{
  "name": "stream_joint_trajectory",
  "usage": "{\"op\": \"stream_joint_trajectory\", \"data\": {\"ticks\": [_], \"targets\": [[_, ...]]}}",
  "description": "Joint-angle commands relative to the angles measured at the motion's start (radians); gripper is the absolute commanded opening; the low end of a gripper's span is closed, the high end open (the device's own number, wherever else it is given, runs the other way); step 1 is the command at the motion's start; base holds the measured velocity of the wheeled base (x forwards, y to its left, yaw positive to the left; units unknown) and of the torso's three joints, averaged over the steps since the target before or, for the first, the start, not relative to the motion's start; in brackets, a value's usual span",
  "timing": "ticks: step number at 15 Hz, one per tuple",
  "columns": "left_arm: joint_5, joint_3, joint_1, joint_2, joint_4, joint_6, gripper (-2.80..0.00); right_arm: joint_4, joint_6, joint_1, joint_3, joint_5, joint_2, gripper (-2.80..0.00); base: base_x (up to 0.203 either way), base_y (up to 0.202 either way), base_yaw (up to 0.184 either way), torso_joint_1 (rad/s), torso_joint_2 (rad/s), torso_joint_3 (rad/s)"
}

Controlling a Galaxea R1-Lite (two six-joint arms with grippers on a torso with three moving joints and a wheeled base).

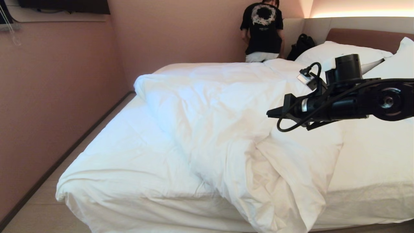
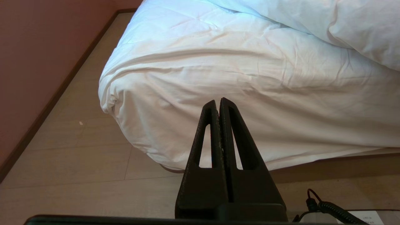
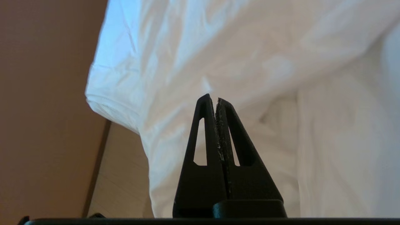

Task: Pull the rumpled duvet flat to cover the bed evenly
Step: Hold the folded corner of the quilt

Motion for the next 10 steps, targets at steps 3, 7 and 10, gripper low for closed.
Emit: {"op": "stream_joint_trajectory", "data": {"ticks": [3, 7, 10], "targets": [[0.0, 0.0, 0.0, 0.0, 0.001, 0.001, -2.8, -0.105, 0.07, -0.031, -0.148, 0.057, 0.152, -2.8, 0.0, 0.0, 0.0, 0.0, 0.0, 0.0], [0.0, 0.0, 0.0, 0.0, 0.001, 0.001, -2.8, -0.026, 0.121, -0.096, -0.335, 0.056, 0.279, -2.8, 0.0, 0.0, 0.0, 0.0, 0.0, 0.0], [0.0, 0.0, 0.0, 0.0, 0.001, 0.001, -2.8, 0.024, 0.123, -0.149, -0.409, 0.057, 0.348, -2.8, 0.0, 0.0, 0.0, 0.0, 0.0, 0.0]]}}
